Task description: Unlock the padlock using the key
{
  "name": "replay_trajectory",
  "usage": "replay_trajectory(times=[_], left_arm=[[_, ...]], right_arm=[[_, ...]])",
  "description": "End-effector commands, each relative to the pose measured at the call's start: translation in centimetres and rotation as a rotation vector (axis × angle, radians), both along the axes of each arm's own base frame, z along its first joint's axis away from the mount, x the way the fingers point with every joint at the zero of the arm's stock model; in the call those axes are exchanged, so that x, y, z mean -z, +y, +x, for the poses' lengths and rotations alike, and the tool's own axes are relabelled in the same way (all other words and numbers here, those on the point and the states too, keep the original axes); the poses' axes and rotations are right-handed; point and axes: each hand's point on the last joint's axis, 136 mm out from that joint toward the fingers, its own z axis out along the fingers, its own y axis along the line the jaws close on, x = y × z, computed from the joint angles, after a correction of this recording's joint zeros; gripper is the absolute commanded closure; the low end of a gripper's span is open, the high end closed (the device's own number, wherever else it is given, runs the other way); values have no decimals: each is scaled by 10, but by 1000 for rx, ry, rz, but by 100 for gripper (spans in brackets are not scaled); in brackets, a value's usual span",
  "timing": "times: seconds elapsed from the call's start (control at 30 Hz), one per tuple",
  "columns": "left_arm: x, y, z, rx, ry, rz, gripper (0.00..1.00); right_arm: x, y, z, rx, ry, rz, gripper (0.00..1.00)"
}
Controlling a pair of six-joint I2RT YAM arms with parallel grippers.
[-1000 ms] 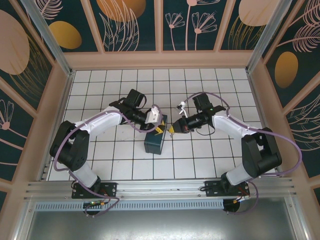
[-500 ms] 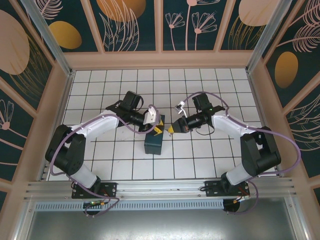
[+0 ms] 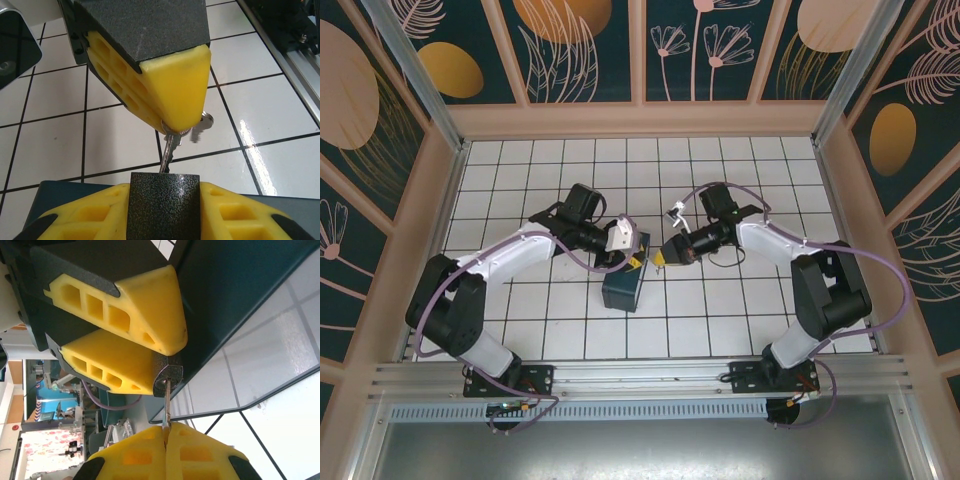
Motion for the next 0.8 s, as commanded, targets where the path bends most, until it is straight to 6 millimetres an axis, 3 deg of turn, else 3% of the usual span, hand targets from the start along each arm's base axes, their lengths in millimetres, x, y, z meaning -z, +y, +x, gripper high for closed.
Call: replay_trajectory(times=[0.0,0.1,0.17,0.23,0.33,0.4,0.53,0.77], left_arm=[[-35,-26,-10,106,-100,-135,68],[-27,-25,-8,102,-125,-84,69],[-35,-24,-9,111,-105,-128,70],[-48,-21,-6,89,-82,-214,70],[-45,-18,-3,77,-77,-191,70],[-42,-17,-7,95,-56,-168,70],[-42,-16,-8,92,-41,-157,70],[-44,-17,-5,87,-63,-164,70]], right_arm=[[-36,26,-8,-105,-84,136,100],[-36,29,0,-86,-107,117,100],[-35,32,-4,-112,-133,104,100],[-19,27,-6,-118,-125,40,100],[0,22,-4,-108,-148,-59,100],[-5,23,6,-72,-234,-88,100],[-38,27,11,-52,-336,-8,100],[-45,33,-5,-143,-254,102,100]])
